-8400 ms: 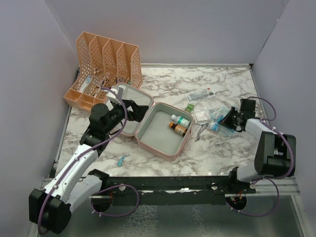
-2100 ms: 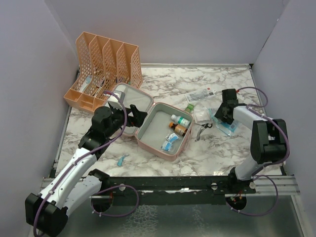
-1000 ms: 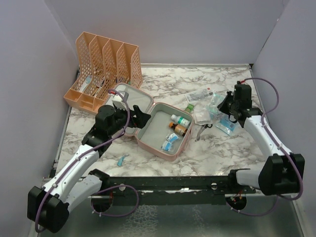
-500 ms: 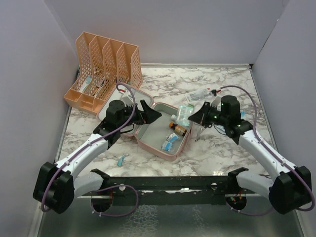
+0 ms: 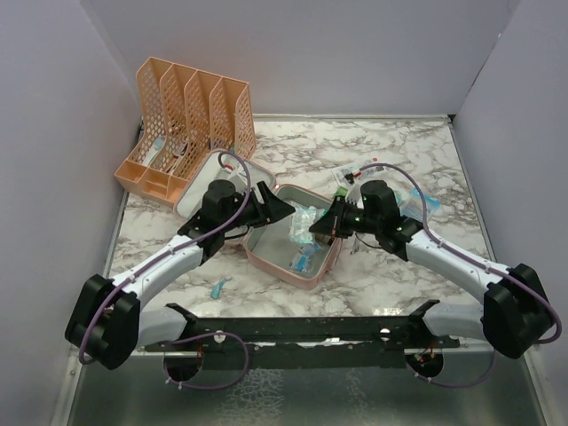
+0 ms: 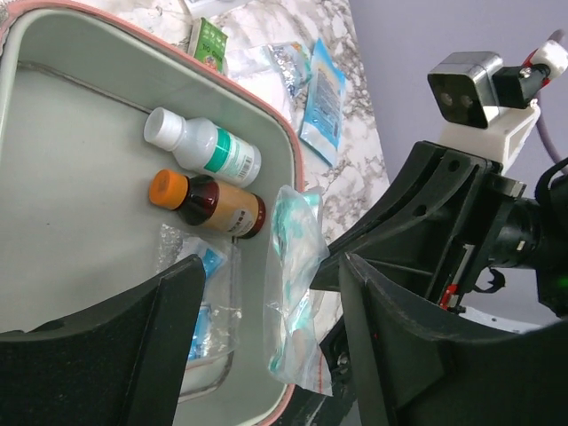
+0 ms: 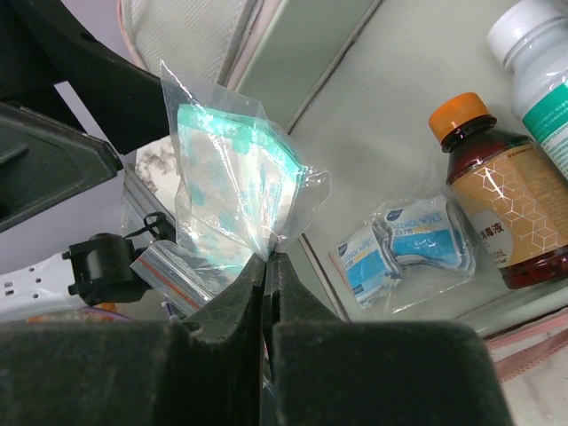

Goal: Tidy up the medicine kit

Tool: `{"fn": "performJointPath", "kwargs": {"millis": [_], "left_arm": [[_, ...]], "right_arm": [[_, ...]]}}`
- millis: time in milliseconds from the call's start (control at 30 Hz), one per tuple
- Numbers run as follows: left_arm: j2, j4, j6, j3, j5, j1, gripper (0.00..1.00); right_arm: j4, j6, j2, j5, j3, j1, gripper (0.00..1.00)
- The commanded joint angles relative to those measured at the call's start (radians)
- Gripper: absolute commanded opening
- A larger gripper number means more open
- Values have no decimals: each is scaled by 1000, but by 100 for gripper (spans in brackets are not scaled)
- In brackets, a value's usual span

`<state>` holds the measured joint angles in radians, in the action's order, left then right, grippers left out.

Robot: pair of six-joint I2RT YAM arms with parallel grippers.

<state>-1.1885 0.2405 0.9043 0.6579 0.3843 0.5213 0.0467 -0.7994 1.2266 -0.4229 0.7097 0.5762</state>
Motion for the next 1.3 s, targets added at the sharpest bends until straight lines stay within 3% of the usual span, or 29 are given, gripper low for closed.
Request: {"fn": "performJointPath", "kwargs": {"millis": [0, 267, 533, 667, 767, 1000, 1267], "left_arm": [[-30, 30, 18, 1, 10, 7, 61], [-88, 25, 14, -3, 55, 16, 46], [-79, 36, -37, 5, 77, 19, 1], [-68, 34, -74, 6, 71, 19, 0], [-69, 21, -109, 7, 78, 19, 0], [-124, 7, -180, 33, 154, 55, 0], [-239, -137, -304, 124, 169, 172, 0]], "right_arm": [[-52, -25, 29, 41, 40, 30, 1], [-75, -59, 48, 46, 34, 43, 1], [-73, -23, 34, 68, 0, 45, 2], [7, 24, 2, 134, 9, 45, 28], [104, 71, -35, 242, 25, 45, 38], [289, 80, -99, 528, 53, 45, 41], [343, 16, -109, 610, 42, 45, 40]]}}
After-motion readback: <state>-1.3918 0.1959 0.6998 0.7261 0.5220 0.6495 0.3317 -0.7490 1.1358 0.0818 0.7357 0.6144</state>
